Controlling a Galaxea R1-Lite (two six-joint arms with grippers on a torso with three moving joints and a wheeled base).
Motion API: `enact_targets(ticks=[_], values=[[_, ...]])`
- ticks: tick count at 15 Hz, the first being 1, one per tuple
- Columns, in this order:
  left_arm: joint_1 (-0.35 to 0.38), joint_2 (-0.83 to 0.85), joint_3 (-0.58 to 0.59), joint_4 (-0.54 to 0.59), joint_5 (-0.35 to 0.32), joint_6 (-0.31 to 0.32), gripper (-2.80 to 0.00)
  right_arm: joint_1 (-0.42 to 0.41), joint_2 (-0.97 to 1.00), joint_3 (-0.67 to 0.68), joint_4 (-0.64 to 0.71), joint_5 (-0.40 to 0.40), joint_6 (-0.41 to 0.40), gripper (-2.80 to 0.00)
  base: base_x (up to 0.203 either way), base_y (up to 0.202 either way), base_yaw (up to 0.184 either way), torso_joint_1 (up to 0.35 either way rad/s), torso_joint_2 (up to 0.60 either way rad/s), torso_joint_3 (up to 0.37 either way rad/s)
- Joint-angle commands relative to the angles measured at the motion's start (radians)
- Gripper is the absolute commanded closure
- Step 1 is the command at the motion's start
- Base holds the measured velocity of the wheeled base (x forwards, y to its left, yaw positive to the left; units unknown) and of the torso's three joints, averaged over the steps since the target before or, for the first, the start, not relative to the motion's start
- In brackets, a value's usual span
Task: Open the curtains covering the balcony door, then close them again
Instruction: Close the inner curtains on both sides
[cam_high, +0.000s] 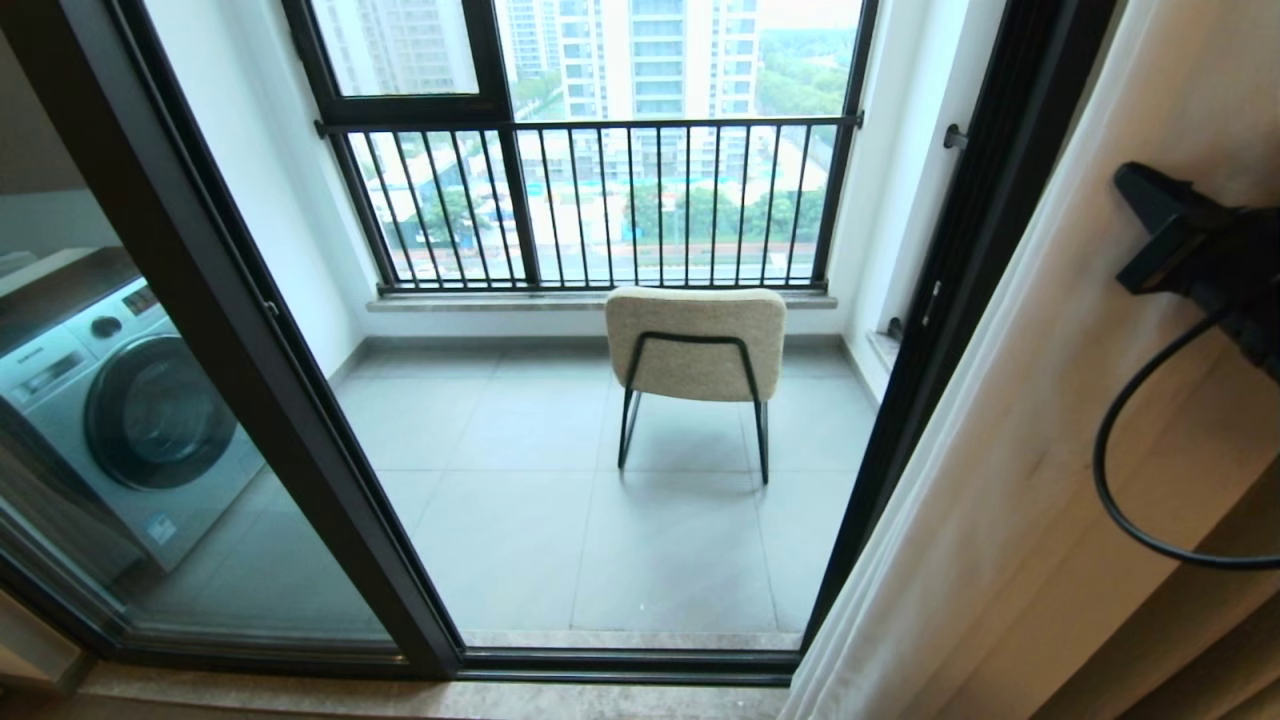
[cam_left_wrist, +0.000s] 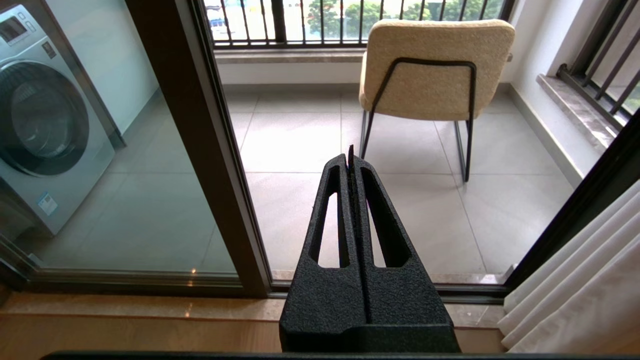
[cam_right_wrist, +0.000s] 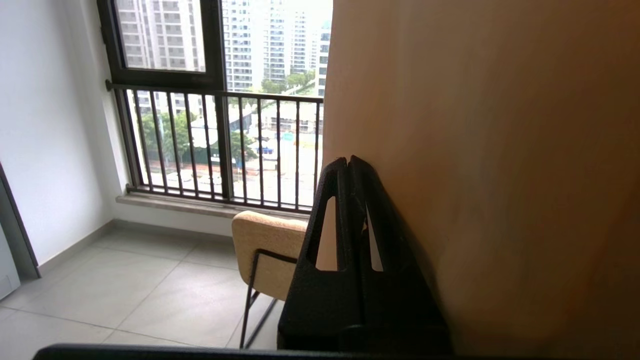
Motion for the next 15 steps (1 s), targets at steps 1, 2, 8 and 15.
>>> enact_targets(ticks=[1, 2, 8, 15], values=[[0.0, 0.0, 0.0, -0.001, 0.0, 0.0, 0.0, 0.0, -0.023, 0.0, 0.0, 0.001, 0.001, 0.0, 0.0, 0.0, 0.0, 0.0, 0.0, 0.0], [0.0, 0.0, 0.0, 0.0, 0.0, 0.0, 0.0, -0.001, -0.027, 0.0, 0.0, 0.001, 0.001, 0.0, 0.0, 0.0, 0.0, 0.0, 0.0, 0.0], [0.0, 0.0, 0.0, 0.0, 0.0, 0.0, 0.0, -0.001, -0.036, -0.002, -0.008, 0.001, 0.002, 0.0, 0.0, 0.0, 0.0, 0.0, 0.0, 0.0], [0.001, 0.0, 0.0, -0.001, 0.0, 0.0, 0.0, -0.001, -0.077, 0.094, 0.006, 0.001, 0.002, 0.0, 0.0, 0.0, 0.0, 0.0, 0.0, 0.0]])
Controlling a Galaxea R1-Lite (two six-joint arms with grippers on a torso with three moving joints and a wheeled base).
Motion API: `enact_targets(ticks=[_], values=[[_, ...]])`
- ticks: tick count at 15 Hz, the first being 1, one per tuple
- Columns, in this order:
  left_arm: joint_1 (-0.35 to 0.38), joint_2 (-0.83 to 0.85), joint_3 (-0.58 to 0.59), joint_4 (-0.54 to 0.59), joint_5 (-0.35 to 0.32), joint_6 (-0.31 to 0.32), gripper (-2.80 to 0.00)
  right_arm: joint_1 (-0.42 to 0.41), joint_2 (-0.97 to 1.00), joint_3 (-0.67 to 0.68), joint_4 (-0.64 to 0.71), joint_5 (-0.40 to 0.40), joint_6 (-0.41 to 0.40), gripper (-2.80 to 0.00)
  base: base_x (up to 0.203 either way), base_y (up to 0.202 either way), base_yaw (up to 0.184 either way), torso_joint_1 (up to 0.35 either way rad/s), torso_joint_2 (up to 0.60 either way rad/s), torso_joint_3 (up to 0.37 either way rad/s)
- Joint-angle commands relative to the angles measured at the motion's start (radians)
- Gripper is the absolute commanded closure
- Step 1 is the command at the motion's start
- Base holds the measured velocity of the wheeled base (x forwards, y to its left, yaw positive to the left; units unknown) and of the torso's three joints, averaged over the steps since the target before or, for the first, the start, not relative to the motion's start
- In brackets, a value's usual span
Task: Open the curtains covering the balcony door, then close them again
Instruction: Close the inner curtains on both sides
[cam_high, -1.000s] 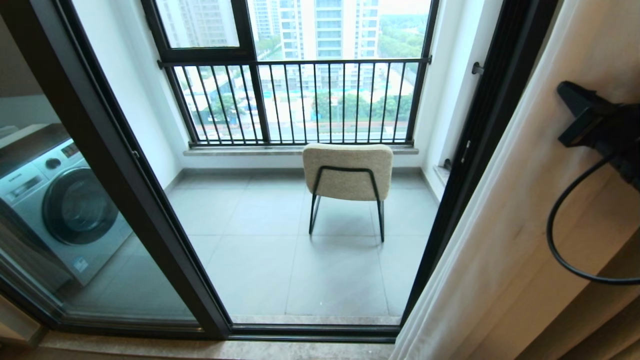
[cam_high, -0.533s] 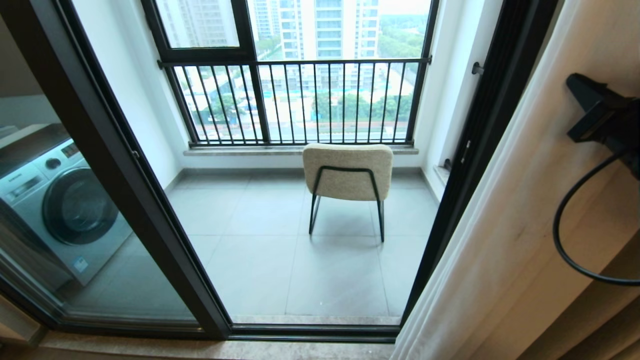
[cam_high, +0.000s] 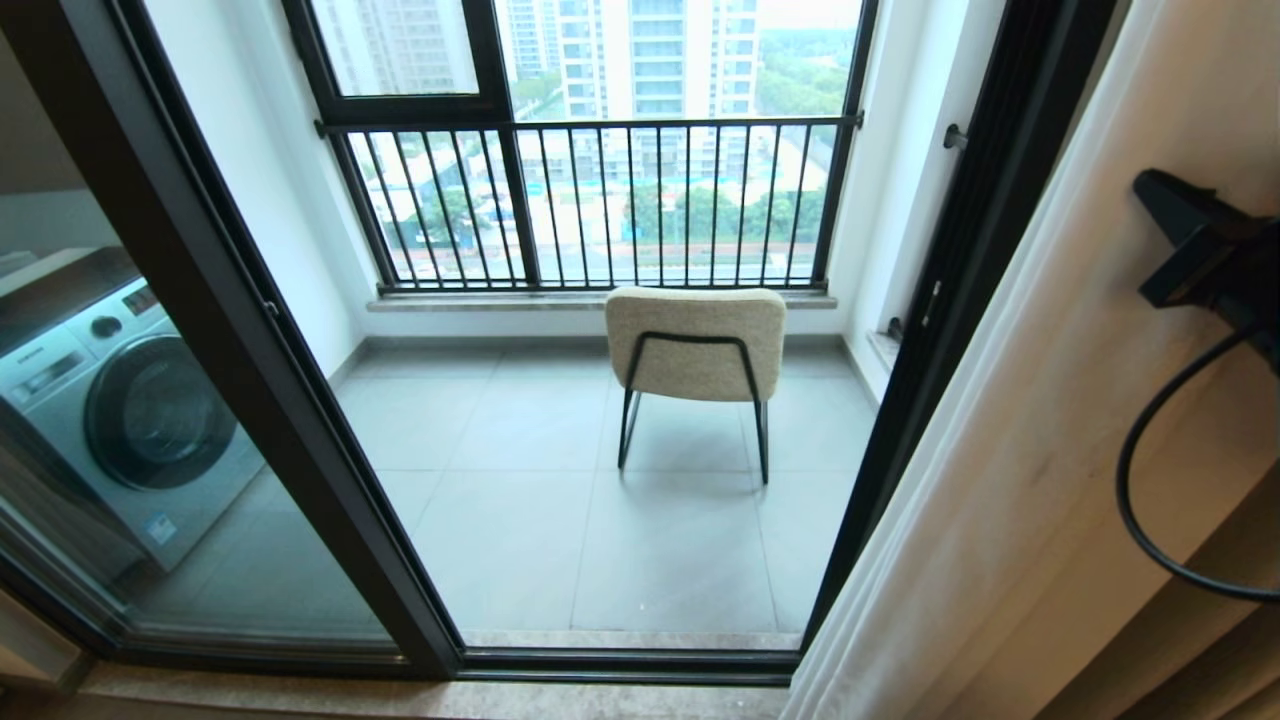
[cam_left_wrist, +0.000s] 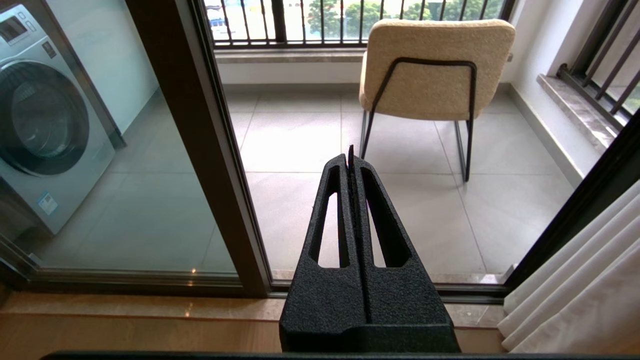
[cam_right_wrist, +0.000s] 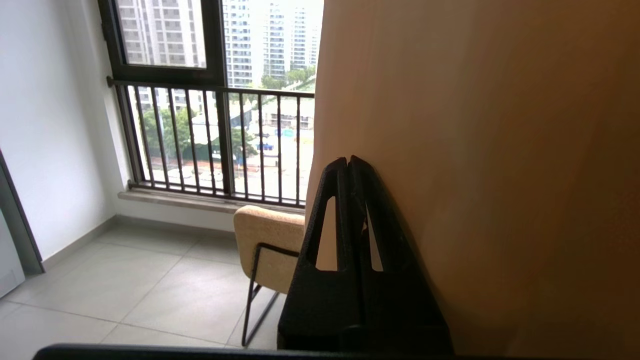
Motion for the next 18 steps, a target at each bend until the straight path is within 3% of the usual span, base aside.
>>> enact_targets(ticks=[1, 18], values=[[-0.001, 0.0, 0.0, -0.001, 0.0, 0.0, 0.0, 0.0, -0.02, 0.04, -0.005, -0.001, 0.0, 0.0, 0.0, 0.0, 0.0, 0.0, 0.0, 0.0], [-0.001, 0.0, 0.0, -0.001, 0.0, 0.0, 0.0, -0.005, -0.075, 0.143, 0.0, -0.002, 0.001, 0.0, 0.0, 0.0, 0.0, 0.0, 0.0, 0.0]])
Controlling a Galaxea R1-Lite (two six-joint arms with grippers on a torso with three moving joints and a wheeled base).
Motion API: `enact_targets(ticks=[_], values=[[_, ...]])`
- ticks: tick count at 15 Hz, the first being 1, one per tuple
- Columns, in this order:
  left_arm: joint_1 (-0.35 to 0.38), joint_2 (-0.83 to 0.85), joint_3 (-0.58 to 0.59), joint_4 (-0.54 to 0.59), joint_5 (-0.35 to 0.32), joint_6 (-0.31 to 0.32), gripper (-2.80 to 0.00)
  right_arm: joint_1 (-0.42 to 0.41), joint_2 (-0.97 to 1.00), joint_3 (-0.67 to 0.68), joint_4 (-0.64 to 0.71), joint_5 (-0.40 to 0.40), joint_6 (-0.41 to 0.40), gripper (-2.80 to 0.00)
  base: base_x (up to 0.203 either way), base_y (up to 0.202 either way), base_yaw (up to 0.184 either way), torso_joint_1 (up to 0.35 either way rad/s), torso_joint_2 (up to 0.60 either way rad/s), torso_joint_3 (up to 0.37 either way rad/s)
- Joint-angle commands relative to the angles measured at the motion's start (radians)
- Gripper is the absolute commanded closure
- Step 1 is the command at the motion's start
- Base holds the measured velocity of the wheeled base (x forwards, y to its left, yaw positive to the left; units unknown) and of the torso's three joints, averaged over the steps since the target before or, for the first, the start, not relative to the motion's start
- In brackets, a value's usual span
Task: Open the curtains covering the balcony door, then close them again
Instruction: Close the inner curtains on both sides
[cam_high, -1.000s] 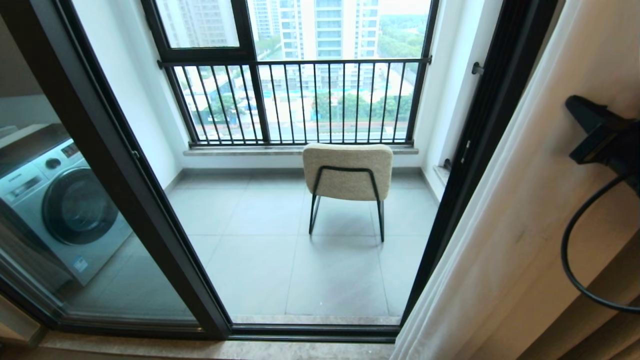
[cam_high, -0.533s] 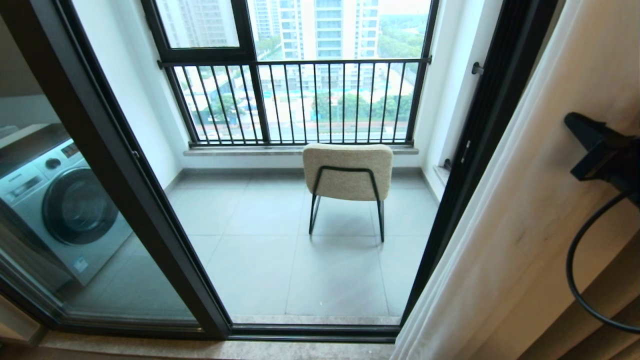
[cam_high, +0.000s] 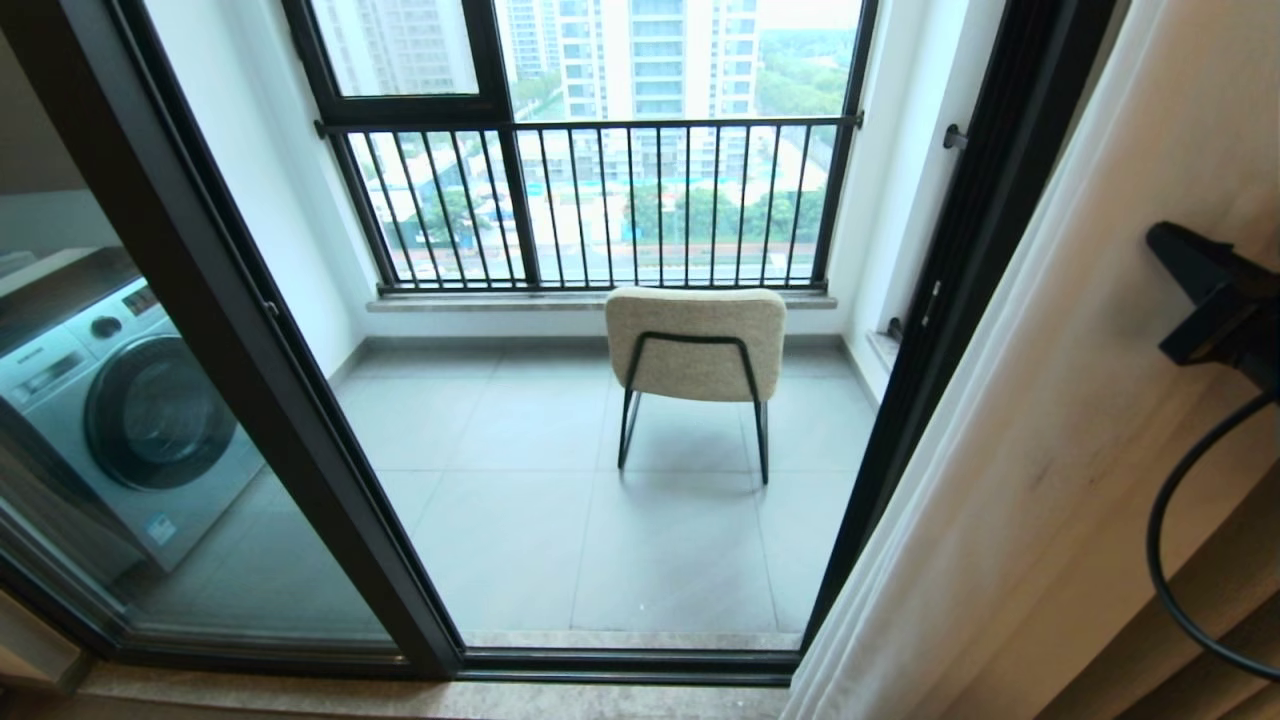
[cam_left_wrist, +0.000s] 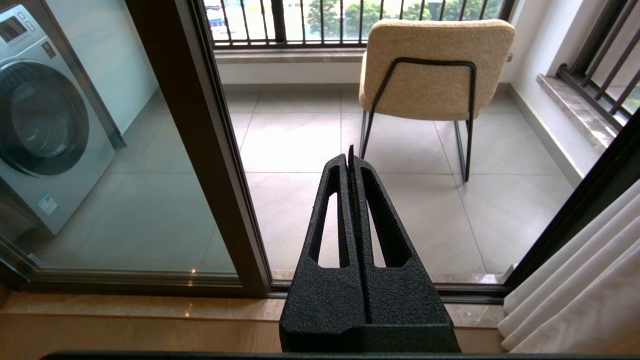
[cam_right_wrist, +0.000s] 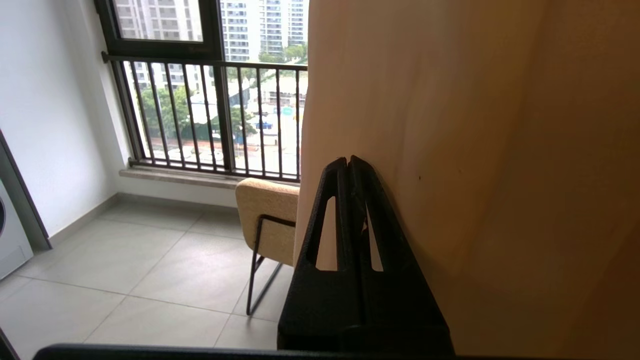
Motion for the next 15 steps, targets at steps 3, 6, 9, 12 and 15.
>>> enact_targets(ticks=[3, 6, 9, 12, 15], values=[[-0.001, 0.0, 0.0, 0.0, 0.0, 0.0, 0.0, 0.001, -0.02, 0.031, -0.013, 0.004, 0.004, -2.8, 0.0, 0.0, 0.0, 0.0, 0.0, 0.0], [-0.001, 0.0, 0.0, 0.0, 0.0, 0.0, 0.0, 0.002, -0.04, 0.039, 0.002, 0.005, 0.003, -2.8, 0.0, 0.0, 0.0, 0.0, 0.0, 0.0], [0.0, 0.0, 0.0, 0.0, 0.0, 0.0, 0.0, 0.002, -0.057, 0.086, 0.001, 0.004, 0.001, -2.8, 0.0, 0.0, 0.0, 0.0, 0.0, 0.0], [0.0, 0.0, 0.0, -0.001, 0.0, 0.0, 0.0, 0.002, -0.114, 0.168, 0.007, 0.006, -0.003, -2.8, 0.0, 0.0, 0.0, 0.0, 0.0, 0.0], [0.001, 0.0, 0.0, -0.001, 0.0, 0.0, 0.0, 0.003, -0.217, 0.246, 0.059, 0.011, -0.002, -2.8, 0.0, 0.0, 0.0, 0.0, 0.0, 0.0]])
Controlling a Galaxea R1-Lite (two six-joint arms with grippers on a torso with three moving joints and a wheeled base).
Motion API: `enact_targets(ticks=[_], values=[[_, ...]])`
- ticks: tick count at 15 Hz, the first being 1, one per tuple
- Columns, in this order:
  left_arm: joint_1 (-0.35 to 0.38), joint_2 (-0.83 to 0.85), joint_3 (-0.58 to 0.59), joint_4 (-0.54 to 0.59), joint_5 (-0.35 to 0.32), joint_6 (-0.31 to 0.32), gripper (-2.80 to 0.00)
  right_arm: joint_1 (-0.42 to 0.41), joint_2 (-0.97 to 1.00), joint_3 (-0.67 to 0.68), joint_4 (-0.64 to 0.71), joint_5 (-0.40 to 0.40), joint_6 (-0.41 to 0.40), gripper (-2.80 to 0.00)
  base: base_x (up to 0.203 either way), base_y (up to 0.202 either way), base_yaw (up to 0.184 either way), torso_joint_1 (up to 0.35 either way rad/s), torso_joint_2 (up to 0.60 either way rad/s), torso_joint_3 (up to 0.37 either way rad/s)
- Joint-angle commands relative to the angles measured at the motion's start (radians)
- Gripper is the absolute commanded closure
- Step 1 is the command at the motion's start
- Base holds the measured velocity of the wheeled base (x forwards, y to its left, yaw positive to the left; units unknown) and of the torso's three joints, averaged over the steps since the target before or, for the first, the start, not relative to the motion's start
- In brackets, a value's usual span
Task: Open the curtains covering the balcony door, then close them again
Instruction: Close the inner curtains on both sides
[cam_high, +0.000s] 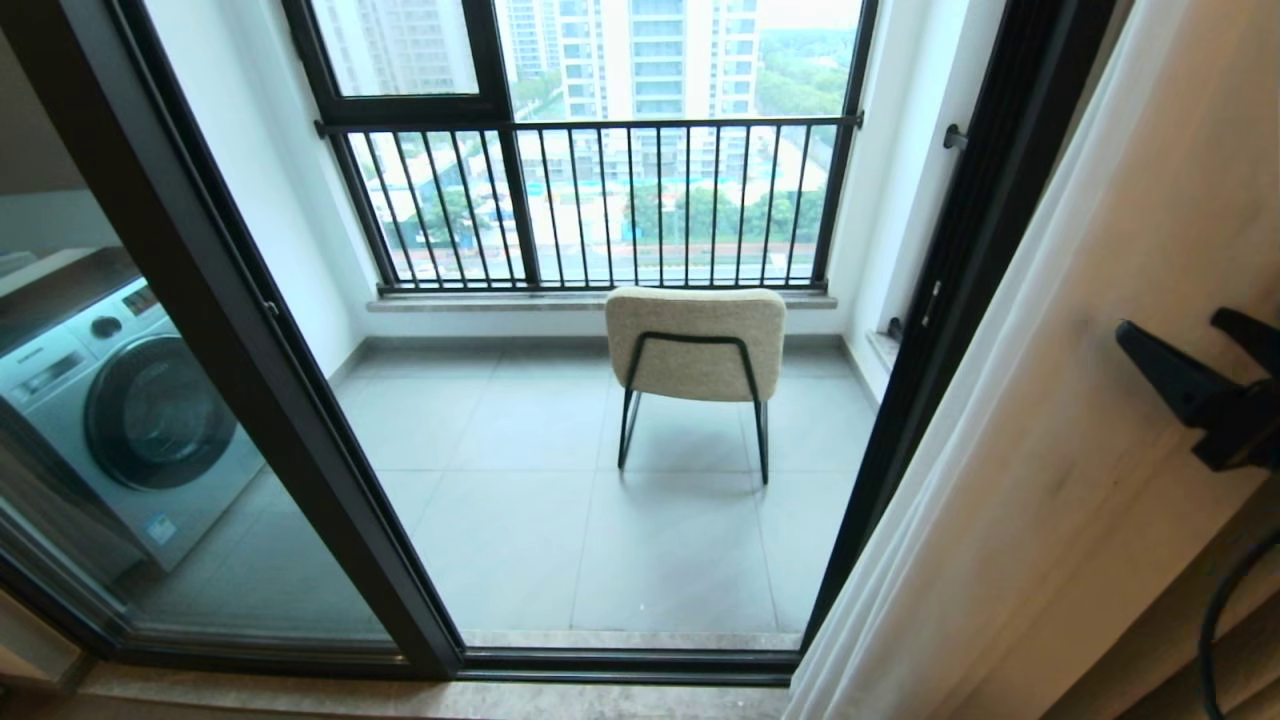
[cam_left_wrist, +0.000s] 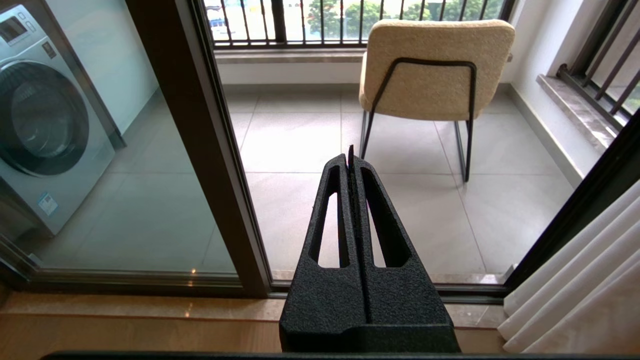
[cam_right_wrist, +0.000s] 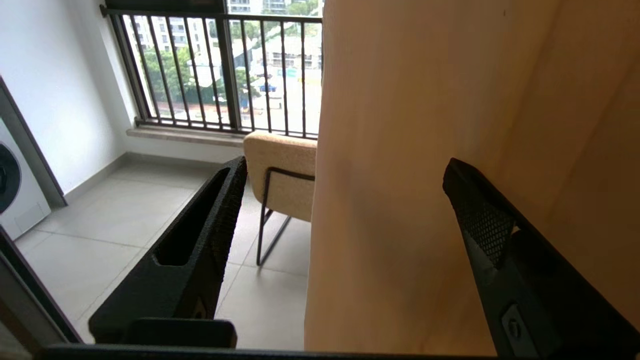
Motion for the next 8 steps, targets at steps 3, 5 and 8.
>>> enact_targets(ticks=[3, 5, 8], values=[[0.0, 0.0, 0.0, 0.0, 0.001, 0.0, 0.0, 0.001, -0.196, 0.068, 0.138, 0.006, 0.003, -2.8, 0.0, 0.0, 0.0, 0.0, 0.0, 0.0], [0.0, 0.0, 0.0, -0.001, 0.001, 0.0, 0.0, 0.001, -0.294, 0.062, 0.309, 0.006, 0.007, -2.8, 0.0, 0.0, 0.0, 0.0, 0.0, 0.0], [0.001, 0.0, 0.0, -0.001, 0.001, 0.0, 0.0, 0.001, -0.316, 0.017, 0.427, 0.005, 0.039, -2.8, 0.0, 0.0, 0.0, 0.0, 0.0, 0.0]])
